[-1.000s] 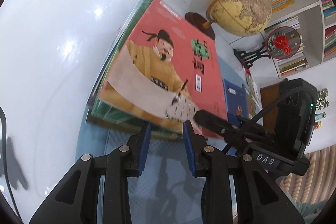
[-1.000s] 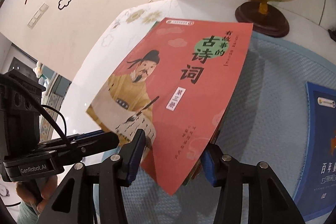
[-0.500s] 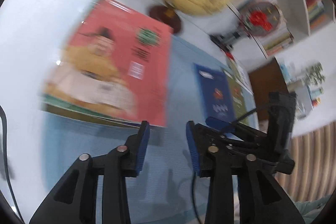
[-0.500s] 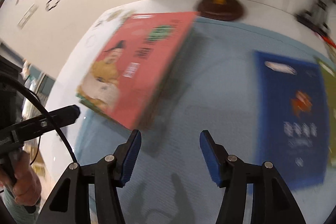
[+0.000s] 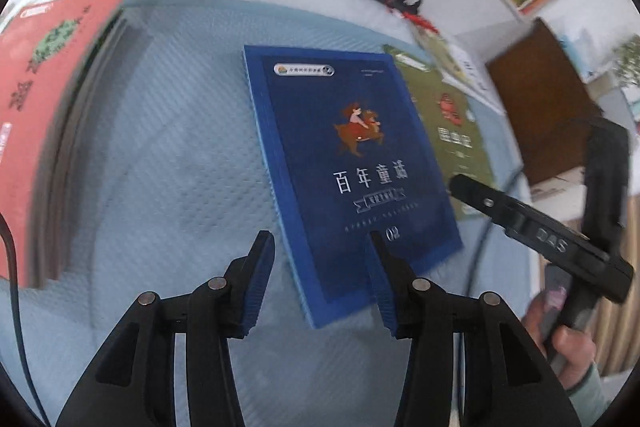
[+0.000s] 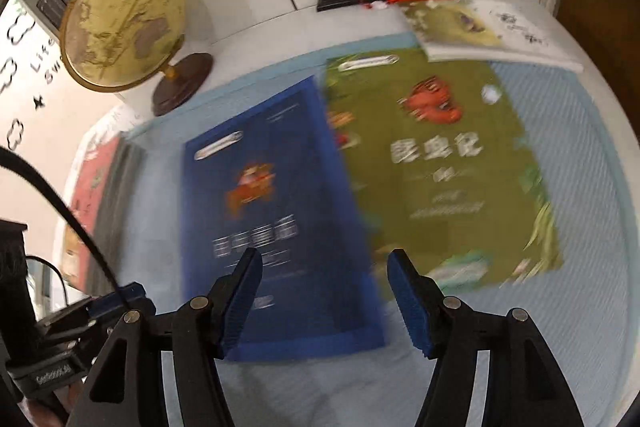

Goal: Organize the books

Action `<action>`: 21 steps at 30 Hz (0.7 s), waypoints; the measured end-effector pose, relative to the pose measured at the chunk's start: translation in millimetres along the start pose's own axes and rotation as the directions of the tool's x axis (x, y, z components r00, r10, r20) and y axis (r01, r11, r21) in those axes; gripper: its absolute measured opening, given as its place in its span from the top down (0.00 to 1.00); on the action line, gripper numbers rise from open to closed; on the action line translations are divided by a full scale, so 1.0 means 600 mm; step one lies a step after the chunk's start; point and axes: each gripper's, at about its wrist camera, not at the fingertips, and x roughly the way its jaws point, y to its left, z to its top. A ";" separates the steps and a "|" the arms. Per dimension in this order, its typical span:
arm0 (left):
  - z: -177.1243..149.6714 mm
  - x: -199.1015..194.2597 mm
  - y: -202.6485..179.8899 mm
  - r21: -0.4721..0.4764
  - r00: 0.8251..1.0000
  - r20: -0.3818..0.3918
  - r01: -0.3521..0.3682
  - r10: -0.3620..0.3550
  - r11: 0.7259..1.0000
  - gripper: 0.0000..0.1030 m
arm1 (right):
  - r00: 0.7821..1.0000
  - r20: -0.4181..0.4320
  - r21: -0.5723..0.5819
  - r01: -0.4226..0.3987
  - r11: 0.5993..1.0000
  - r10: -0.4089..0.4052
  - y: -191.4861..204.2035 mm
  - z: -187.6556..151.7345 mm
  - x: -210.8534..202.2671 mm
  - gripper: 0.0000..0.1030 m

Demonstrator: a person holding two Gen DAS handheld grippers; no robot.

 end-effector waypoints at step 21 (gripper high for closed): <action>-0.153 0.035 -0.103 -0.035 0.997 -0.037 -0.067 0.066 0.997 0.57 | 0.989 -0.137 -0.241 -0.093 0.966 0.061 -0.069 -0.149 -0.035 0.54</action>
